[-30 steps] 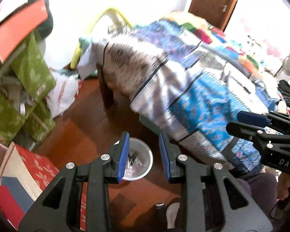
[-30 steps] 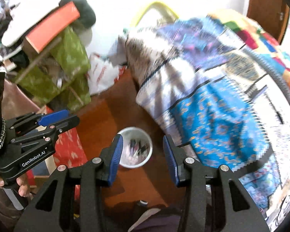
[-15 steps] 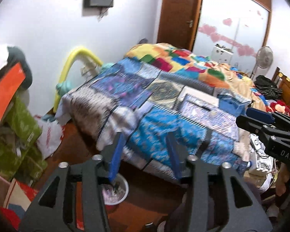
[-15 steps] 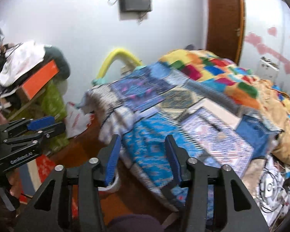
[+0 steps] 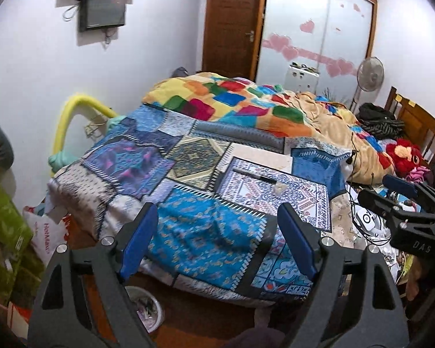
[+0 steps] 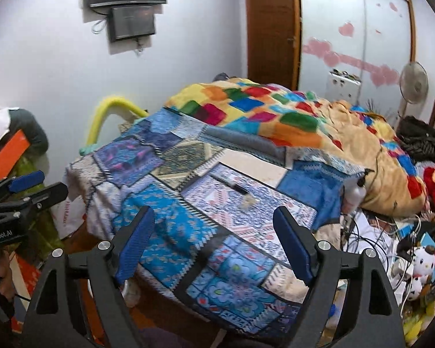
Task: Collect trash
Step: 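Move both tools back up over the items on the bed, then grasp the silver Sharpie with the left tool while the right tool grasps the clear plastic bag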
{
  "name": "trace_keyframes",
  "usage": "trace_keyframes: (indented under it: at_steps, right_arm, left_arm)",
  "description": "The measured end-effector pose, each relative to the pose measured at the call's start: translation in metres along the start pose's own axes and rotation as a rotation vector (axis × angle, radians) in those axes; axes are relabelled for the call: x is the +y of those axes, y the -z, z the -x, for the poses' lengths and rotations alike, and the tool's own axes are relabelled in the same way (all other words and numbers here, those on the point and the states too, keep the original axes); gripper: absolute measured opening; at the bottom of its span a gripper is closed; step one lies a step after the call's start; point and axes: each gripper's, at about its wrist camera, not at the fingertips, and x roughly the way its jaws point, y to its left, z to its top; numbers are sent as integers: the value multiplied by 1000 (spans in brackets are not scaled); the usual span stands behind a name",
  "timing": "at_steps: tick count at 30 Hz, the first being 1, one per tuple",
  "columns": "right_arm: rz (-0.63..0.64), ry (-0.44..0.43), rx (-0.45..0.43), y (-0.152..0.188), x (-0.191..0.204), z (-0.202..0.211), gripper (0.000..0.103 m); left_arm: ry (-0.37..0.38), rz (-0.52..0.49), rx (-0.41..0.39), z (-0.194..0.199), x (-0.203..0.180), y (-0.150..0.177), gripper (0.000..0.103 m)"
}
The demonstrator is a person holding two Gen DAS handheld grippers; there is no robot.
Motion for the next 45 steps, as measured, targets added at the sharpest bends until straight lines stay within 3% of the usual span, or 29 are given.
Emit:
trace_keyframes:
  at_steps: [8,16,25,33,35,39,45]
  right_arm:
    - [-34,29,61,0,-37,-38,81]
    - [-105,66,150,1,-68,-115,81]
    - [-193,35,264,8,-84,-202,81]
    - [-181,4,314,17,-75,-252,55]
    - [-171,16,328,21,-73,-259,36]
    - [-166,22,289,27,-73,-254,29]
    - [-203,41,254,31,-92,-237,27]
  left_arm:
    - [37,-8,53,-71,-20,-25,84]
    - [58,23,107,-156,-20,-35,84]
    - [47,24,177,-240,-20,-29,84]
    - [36,27,197,-283,-21,-27,84]
    - [24,41,213,-295,-22,-29,84]
    - [22,64,223,-312,-28,-34,84]
    - [21,110,242,-343,-49,-43,82]
